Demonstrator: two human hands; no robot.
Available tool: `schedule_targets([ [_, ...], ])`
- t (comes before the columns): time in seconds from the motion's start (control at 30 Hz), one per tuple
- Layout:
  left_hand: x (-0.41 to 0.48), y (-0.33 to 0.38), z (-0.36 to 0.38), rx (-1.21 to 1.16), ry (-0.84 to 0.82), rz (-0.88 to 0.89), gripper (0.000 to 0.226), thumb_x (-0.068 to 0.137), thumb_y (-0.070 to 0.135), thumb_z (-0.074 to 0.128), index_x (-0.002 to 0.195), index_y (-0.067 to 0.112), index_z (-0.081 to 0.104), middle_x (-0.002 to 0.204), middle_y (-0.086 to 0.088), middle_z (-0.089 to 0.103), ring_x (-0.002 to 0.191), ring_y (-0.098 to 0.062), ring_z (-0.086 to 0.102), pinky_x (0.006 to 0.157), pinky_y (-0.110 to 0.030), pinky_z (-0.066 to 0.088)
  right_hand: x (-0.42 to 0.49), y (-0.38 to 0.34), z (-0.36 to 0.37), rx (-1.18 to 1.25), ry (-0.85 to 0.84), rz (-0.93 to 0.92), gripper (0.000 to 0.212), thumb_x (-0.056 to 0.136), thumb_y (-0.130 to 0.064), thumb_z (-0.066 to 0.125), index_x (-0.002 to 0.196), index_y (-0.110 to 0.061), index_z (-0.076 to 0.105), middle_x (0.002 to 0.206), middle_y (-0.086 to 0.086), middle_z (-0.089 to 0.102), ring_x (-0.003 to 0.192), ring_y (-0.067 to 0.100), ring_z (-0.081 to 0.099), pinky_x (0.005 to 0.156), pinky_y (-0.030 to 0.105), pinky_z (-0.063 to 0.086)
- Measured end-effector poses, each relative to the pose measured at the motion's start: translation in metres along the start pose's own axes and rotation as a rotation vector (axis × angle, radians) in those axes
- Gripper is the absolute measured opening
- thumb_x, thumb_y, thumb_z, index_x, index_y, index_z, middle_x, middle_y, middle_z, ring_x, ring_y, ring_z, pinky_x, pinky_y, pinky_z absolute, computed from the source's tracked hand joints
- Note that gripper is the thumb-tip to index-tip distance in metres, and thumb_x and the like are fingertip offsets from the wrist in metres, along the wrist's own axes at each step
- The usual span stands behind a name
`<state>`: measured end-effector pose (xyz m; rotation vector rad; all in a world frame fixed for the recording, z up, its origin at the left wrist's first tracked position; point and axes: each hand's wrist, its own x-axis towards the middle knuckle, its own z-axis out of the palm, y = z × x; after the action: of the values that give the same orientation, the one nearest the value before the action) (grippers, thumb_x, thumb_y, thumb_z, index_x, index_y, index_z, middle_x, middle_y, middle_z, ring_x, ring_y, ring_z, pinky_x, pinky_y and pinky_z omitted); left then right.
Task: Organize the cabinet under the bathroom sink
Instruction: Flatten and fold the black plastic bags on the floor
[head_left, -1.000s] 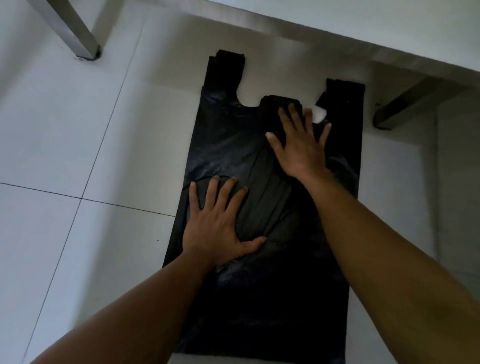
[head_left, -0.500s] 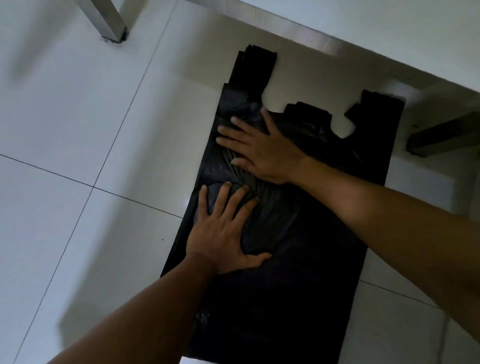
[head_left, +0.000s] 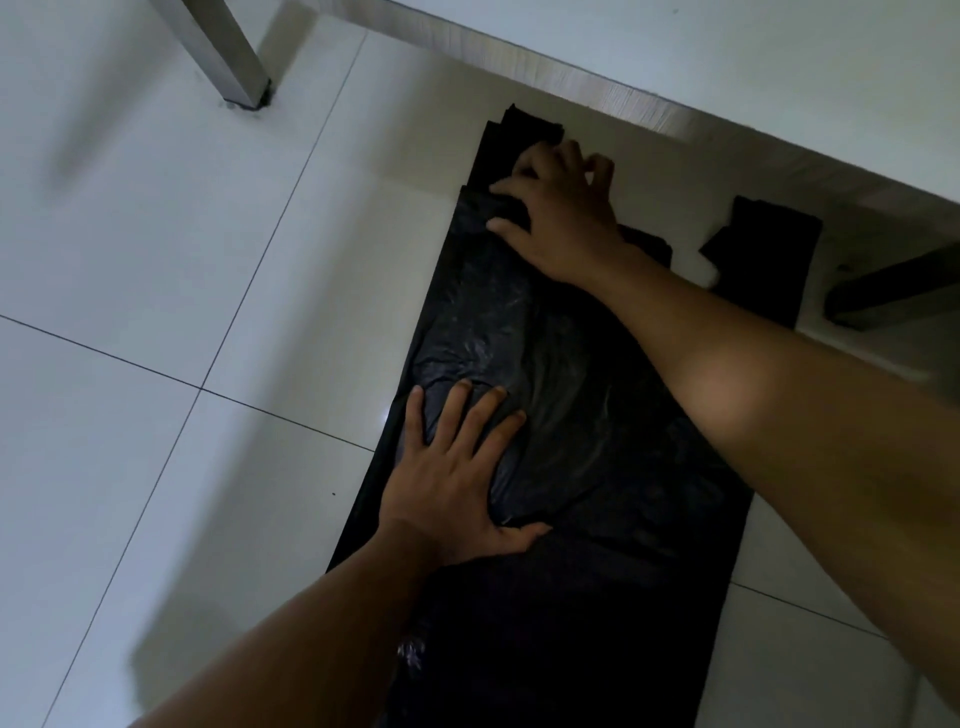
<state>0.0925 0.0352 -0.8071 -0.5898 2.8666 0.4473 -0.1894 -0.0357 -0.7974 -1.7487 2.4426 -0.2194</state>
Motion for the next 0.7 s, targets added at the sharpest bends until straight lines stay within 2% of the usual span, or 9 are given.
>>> schedule_targets([
  [0.1,0.0,0.0,0.001,-0.002,0.001,-0.005,0.113,0.064,0.097,0.042,0.15,0.024,0.043,0.159,-0.005,0.034,0.151,-0.035,0.021,0.115,-0.07,0.008,-0.004,-0.01,-0.001,0.099,0.044,-0.039,0.017,0.087,-0.032,0.063,0.102,-0.023,0.064,0.119,0.0,0.051,0.118,0.024,0.041,0.092,0.041,0.023],
  [0.17,0.0,0.0,0.001,-0.006,0.003,-0.003,0.113,0.064,0.097,0.042,0.15,0.024,0.043,0.159,-0.005,0.035,0.151,-0.035,0.021,0.115,-0.071,0.009,-0.008,-0.015,-0.007,0.281,0.015,-0.066,0.01,0.077,-0.022,0.063,0.085,-0.02,0.056,0.109,0.002,0.055,0.109,0.023,0.049,0.087,0.038,0.03],
  [0.27,-0.001,0.0,0.001,0.0,0.003,0.001,0.113,0.064,0.097,0.042,0.149,0.023,0.044,0.158,-0.005,0.036,0.151,-0.035,0.022,0.115,-0.071,0.009,-0.011,-0.022,-0.025,0.546,-0.096,-0.017,0.024,0.076,-0.016,0.061,0.069,-0.024,0.039,0.086,0.003,0.059,0.087,0.014,0.058,0.072,0.03,0.043],
  [0.37,-0.001,0.001,0.001,0.001,0.007,0.002,0.113,0.064,0.097,0.041,0.149,0.023,0.044,0.158,-0.006,0.037,0.15,-0.035,0.023,0.115,-0.07,0.009,-0.005,-0.023,-0.044,0.653,-0.189,0.033,0.037,0.077,-0.004,0.064,0.062,-0.024,0.036,0.068,-0.006,0.046,0.06,-0.001,0.042,0.059,0.022,0.033],
  [0.43,-0.001,0.0,0.001,-0.001,0.008,0.002,0.112,0.065,0.097,0.041,0.149,0.023,0.044,0.157,-0.006,0.037,0.151,-0.035,0.022,0.116,-0.07,0.008,-0.001,-0.017,-0.055,0.775,-0.284,0.108,0.034,0.077,-0.005,0.075,0.065,-0.023,0.048,0.068,-0.009,0.051,0.055,-0.006,0.045,0.058,0.017,0.038],
  [0.47,-0.001,0.0,0.001,-0.002,0.009,0.003,0.113,0.065,0.097,0.042,0.149,0.023,0.044,0.157,-0.006,0.037,0.151,-0.035,0.022,0.116,-0.07,0.008,-0.001,-0.014,-0.059,0.882,-0.324,0.147,0.028,0.076,-0.008,0.08,0.07,-0.022,0.057,0.071,-0.009,0.058,0.059,-0.007,0.052,0.059,0.016,0.043],
  [0.53,-0.001,0.0,0.001,0.001,0.013,0.005,0.113,0.064,0.097,0.042,0.149,0.023,0.044,0.157,-0.006,0.037,0.151,-0.035,0.023,0.116,-0.07,0.007,0.0,-0.009,-0.065,1.152,-0.345,0.248,0.019,0.073,-0.016,0.085,0.084,-0.02,0.07,0.086,-0.004,0.071,0.077,0.004,0.067,0.065,0.022,0.055],
  [0.6,-0.001,0.0,0.0,0.001,0.019,0.004,0.112,0.064,0.096,0.043,0.149,0.023,0.044,0.157,-0.006,0.037,0.15,-0.035,0.023,0.116,-0.07,0.007,0.009,-0.002,-0.062,1.302,-0.252,0.391,0.02,0.075,-0.02,0.085,0.092,-0.019,0.073,0.098,0.0,0.074,0.087,0.012,0.07,0.072,0.027,0.058],
  [0.7,-0.001,0.001,0.001,0.003,0.019,0.002,0.113,0.064,0.097,0.043,0.15,0.023,0.043,0.157,-0.006,0.037,0.151,-0.035,0.022,0.116,-0.07,0.007,0.027,0.005,-0.052,1.318,-0.124,0.585,0.018,0.086,-0.019,0.075,0.104,-0.019,0.071,0.105,-0.004,0.069,0.093,0.008,0.065,0.085,0.022,0.055],
])
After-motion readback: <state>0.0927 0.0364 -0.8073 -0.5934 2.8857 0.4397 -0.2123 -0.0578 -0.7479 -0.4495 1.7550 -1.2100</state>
